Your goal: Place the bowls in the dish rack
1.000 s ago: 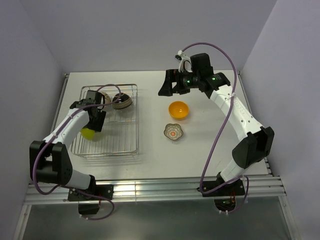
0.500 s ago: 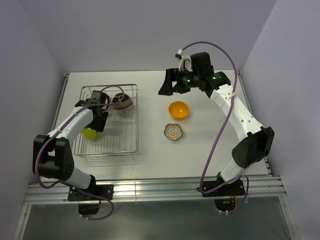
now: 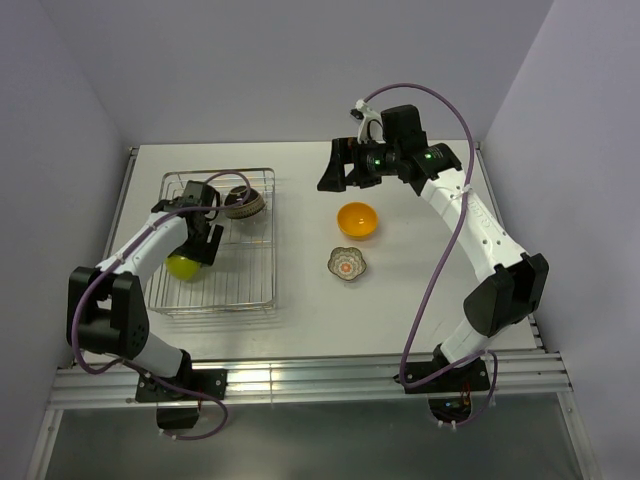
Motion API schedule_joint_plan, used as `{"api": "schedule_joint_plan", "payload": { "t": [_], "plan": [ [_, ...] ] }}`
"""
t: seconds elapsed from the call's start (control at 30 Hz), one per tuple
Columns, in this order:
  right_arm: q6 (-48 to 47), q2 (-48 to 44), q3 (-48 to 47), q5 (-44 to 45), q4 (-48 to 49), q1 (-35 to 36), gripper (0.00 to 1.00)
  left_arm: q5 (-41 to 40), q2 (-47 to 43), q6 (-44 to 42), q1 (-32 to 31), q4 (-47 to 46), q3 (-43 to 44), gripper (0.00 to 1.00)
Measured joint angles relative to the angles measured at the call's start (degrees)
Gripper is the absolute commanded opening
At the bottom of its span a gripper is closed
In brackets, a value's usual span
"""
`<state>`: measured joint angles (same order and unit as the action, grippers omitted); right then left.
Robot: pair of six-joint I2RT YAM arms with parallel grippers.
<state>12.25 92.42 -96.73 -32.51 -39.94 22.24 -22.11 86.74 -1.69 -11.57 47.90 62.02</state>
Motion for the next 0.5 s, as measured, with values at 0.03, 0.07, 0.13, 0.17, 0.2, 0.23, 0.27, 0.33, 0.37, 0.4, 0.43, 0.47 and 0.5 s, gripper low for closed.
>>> {"api": "schedule_joint_plan", "payload": {
  "t": [0.03,0.07,0.13,0.17,0.2,0.23,0.27,0.33,0.37,0.4,0.43,0.47,0.5],
  "plan": [
    [0.0,0.0,0.0,0.0,0.0,0.0,0.99,0.3,0.0,-0.1,0.0,0.0,0.0,0.91],
    [0.0,0.0,0.0,0.0,0.0,0.0,0.99,1.0,0.1,0.1,0.0,0.1,0.0,0.92],
    [0.0,0.0,0.0,0.0,0.0,0.0,0.99,1.8,0.2,0.4,-0.1,0.1,0.0,0.92],
    [0.0,0.0,0.0,0.0,0.0,0.0,0.99,2.0,0.3,0.4,-0.1,0.2,0.0,0.92],
    [0.0,0.0,0.0,0.0,0.0,0.0,0.99,2.2,0.3,0.4,-0.2,0.2,0.0,0.93],
    [0.0,0.0,0.0,0.0,0.0,0.0,0.99,2.3,0.3,0.4,-0.2,0.2,0.0,0.93],
    [0.0,0.0,0.0,0.0,-0.1,0.0,0.99,2.3,0.3,0.4,-0.2,0.2,0.0,0.93],
    [0.0,0.0,0.0,0.0,-0.1,0.0,0.99,2.3,0.3,0.4,-0.2,0.2,0.0,0.93],
    [0.0,0.0,0.0,0.0,-0.1,-0.1,1.0,2.3,0.3,0.4,-0.2,0.2,0.0,0.93],
    [-0.1,0.0,0.0,0.0,-0.1,-0.1,1.0,2.3,0.3,0.4,-0.2,0.2,0.0,0.93],
    [-0.2,0.0,0.0,0.0,-0.1,-0.1,1.0,2.3,0.3,0.4,-0.2,0.2,0.0,0.94],
    [-0.2,0.0,0.0,0.0,-0.2,-0.1,1.0,2.4,0.3,0.4,-0.2,0.2,0.0,0.94],
    [-0.2,0.0,0.0,0.0,-0.2,-0.1,1.0,2.4,0.3,0.4,-0.2,0.2,0.0,0.95]
  ]
}}
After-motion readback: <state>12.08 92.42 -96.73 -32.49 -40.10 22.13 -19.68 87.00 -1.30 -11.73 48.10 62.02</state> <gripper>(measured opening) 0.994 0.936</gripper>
